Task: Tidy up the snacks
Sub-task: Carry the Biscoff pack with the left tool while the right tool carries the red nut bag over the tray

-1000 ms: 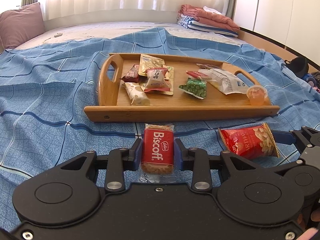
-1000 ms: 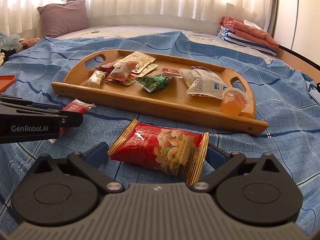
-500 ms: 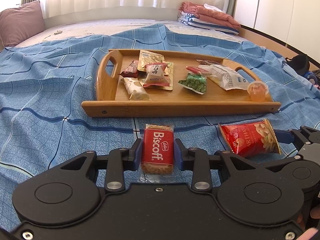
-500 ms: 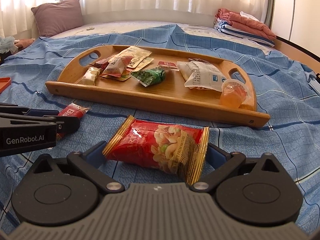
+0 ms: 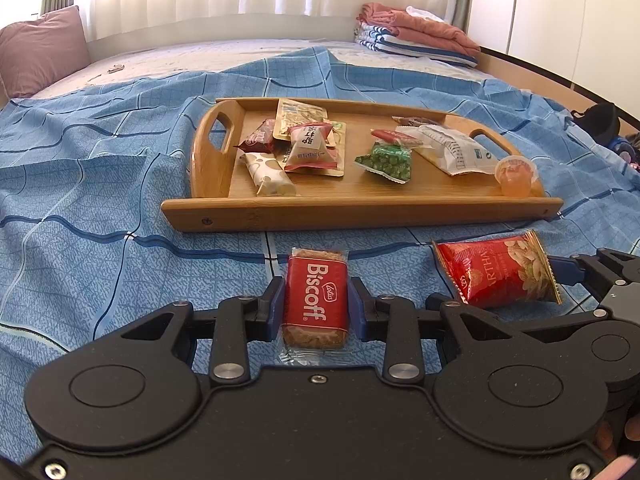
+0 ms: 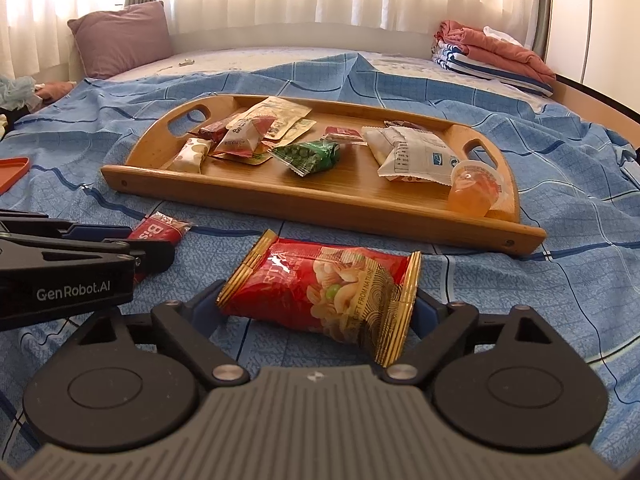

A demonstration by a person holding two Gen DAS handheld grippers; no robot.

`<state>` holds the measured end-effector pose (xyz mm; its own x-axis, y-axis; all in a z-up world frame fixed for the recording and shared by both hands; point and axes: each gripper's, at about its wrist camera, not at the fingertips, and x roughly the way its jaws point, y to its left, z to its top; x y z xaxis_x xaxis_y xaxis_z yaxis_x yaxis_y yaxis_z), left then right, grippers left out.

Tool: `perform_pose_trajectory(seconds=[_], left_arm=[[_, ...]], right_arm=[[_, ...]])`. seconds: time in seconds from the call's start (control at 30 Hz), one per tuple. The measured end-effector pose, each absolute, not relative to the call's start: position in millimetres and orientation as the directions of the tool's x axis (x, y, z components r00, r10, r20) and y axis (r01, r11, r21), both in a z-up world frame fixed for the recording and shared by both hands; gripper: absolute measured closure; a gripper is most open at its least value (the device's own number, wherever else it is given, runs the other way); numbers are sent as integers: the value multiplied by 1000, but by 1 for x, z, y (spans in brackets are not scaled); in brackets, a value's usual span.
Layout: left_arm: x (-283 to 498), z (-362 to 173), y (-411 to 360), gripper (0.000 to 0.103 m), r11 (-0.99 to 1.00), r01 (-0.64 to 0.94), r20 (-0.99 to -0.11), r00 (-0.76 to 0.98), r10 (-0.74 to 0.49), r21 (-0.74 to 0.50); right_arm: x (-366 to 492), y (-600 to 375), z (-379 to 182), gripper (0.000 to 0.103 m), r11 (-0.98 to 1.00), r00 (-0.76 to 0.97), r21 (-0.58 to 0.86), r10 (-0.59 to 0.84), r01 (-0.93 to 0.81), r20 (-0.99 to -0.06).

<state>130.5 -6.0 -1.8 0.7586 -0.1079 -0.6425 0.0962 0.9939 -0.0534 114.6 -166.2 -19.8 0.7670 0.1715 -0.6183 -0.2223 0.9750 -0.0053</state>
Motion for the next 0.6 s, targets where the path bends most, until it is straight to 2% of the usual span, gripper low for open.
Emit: perform_pose_trajectory(seconds=[0.13, 0.6], left_arm=[[130, -1, -4, 71, 993, 92, -640, 760, -114, -68], [126, 7, 5, 71, 994, 62, -626, 773, -105, -91]], right_arm=[[112, -164, -16, 19, 975, 772, -5, 174, -224, -611], [101, -160, -4, 21, 973, 792, 8, 191, -229, -580]])
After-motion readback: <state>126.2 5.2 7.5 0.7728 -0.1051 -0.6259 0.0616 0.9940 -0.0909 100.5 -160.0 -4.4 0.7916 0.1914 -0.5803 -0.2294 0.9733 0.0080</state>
